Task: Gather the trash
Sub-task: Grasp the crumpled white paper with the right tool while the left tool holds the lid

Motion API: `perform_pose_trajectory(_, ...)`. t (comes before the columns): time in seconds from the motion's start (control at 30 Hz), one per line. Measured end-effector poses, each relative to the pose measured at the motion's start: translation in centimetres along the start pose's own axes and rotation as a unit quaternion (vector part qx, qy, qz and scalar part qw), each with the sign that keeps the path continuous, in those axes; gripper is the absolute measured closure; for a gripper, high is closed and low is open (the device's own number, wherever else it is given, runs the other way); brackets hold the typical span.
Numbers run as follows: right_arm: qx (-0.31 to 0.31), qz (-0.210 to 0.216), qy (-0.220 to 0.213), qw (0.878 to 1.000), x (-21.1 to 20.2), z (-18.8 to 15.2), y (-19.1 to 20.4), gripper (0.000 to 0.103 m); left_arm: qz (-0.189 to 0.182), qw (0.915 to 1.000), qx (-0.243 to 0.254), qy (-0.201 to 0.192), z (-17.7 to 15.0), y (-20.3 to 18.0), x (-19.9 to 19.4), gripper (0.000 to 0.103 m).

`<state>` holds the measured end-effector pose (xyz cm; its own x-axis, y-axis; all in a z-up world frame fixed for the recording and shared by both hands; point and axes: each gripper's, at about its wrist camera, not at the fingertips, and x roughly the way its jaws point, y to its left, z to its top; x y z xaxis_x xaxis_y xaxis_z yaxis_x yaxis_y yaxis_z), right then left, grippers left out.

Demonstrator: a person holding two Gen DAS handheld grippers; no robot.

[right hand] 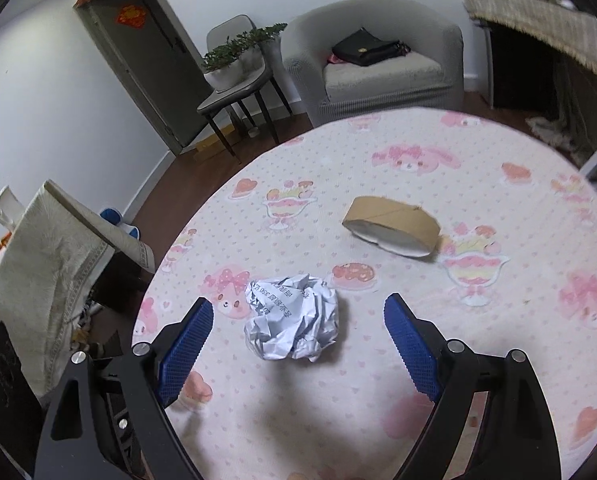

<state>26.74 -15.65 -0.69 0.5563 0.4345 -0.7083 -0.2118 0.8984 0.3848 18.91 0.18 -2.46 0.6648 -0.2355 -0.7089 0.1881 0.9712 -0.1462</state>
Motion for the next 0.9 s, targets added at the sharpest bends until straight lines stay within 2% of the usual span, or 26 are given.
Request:
perform_pose_trajectory(0.07, 0.012, 0.009, 0.001, 1.000, 0.3, 0.1, -0.1, 0.015, 0.001, 1.0000, -0.002, 0.000, -0.1, 0.3, -0.2, 0.061)
perform_pose_trajectory(0.2, 0.015, 0.008, 0.005, 1.000, 0.8, 0.1, 0.3, 0.026, 0.003, 0.9999, -0.010, -0.002, -0.3, 1.2, -0.9, 0.061)
perform_pose_trajectory(0.3, 0.016, -0.003, 0.011, 1.000, 1.3, 0.1, 0.5, 0.038, 0.004, 0.9998, -0.018, -0.003, -0.5, 2.2, -1.3, 0.061)
perform_pose_trajectory(0.37, 0.017, -0.008, 0.017, 1.000, 1.6, 0.1, 0.7, 0.051, 0.006, 0.9997, -0.024, -0.002, -0.6, 2.8, -1.5, 0.061)
perform_pose_trajectory(0.5, 0.001, -0.022, 0.004, 1.000, 1.3, 0.2, 1.6, 0.052, 0.006, 0.9994, -0.035, -0.008, -0.8, 3.9, -2.4, 0.061)
perform_pose_trajectory(0.63, -0.046, -0.053, -0.026, 0.997, 0.0, 0.6, 3.8, 0.052, 0.009, 0.9990, -0.042, -0.015, -1.1, 5.1, -3.4, 0.061)
perform_pose_trajectory(0.9, -0.103, -0.014, -0.028, 0.994, 0.0, 0.1, 8.1, 0.052, 0.025, 0.9966, -0.072, -0.030, -2.5, 8.6, -6.3, 0.061)
